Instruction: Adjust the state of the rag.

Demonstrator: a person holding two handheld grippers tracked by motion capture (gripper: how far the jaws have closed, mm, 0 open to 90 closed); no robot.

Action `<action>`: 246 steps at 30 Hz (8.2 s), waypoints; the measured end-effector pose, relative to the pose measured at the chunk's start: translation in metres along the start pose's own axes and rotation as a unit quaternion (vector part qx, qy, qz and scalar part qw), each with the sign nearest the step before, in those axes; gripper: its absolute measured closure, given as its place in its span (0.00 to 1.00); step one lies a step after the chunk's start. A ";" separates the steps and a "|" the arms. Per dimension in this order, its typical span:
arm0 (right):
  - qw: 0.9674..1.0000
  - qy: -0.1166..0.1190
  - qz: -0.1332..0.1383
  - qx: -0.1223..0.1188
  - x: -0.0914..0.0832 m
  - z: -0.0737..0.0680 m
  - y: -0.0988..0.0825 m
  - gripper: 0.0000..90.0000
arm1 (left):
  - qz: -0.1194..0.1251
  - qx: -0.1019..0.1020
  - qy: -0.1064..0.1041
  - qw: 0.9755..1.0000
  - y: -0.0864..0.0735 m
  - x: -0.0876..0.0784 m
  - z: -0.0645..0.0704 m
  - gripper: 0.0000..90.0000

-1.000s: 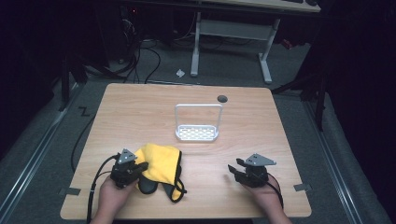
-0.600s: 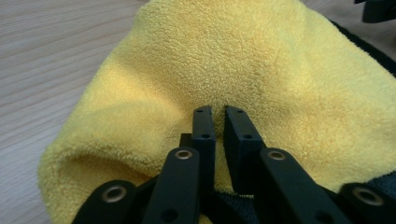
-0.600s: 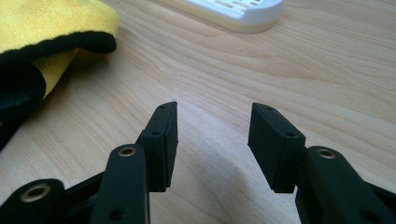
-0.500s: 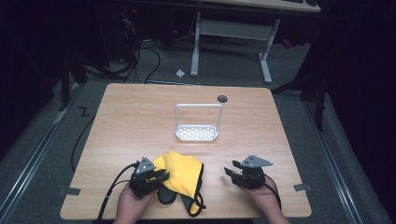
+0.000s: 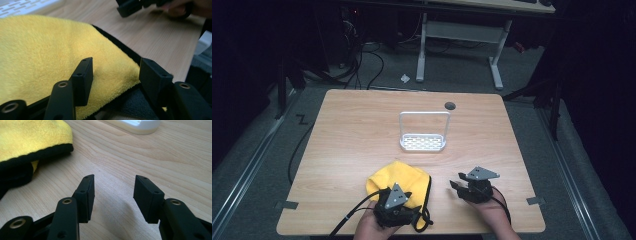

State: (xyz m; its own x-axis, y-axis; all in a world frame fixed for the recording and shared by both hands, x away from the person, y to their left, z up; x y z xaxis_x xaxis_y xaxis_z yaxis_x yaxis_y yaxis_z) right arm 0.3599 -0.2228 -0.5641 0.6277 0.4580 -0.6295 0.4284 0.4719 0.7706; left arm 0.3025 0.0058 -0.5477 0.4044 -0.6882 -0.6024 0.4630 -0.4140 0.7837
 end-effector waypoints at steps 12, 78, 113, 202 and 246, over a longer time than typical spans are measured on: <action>1.000 0.004 0.002 0.000 -0.001 0.000 0.000 0.58 | -0.005 -0.015 0.024 1.000 -0.006 0.001 -0.009 0.95; 0.999 -0.043 0.023 -0.014 -0.012 0.013 0.018 0.61 | 0.105 -0.133 0.070 0.983 0.008 -0.056 -0.078 0.62; 0.996 0.038 -0.025 -0.074 0.002 -0.062 0.013 0.73 | 0.009 -0.068 0.055 0.996 -0.009 0.003 -0.053 0.90; 0.994 0.038 -0.075 -0.071 -0.010 -0.058 -0.008 1.00 | -0.042 -0.135 0.135 0.981 -0.031 -0.043 -0.156 0.94; 0.992 -0.106 -0.060 0.025 -0.059 0.027 -0.033 0.91 | -0.083 -0.081 0.054 0.992 -0.020 -0.023 -0.099 0.92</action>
State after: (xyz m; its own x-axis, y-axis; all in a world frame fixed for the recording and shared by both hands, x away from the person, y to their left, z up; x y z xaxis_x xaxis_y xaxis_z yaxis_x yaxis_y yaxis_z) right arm 0.3263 -0.2858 -0.5493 0.6912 0.2292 -0.6853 0.5359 0.4736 0.6989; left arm 0.3621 0.0890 -0.5639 0.3898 -0.5468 -0.7410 0.6481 -0.4087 0.6426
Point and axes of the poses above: each handheld gripper's, and its own axes: x roughly forward along the jaws, y roughly out of its top, z roughly to its right, the point moved 6 cm from there along x, roughly forward along the jaws, and after that the axes turned 7 degrees about -x, right-handed, at the moved point
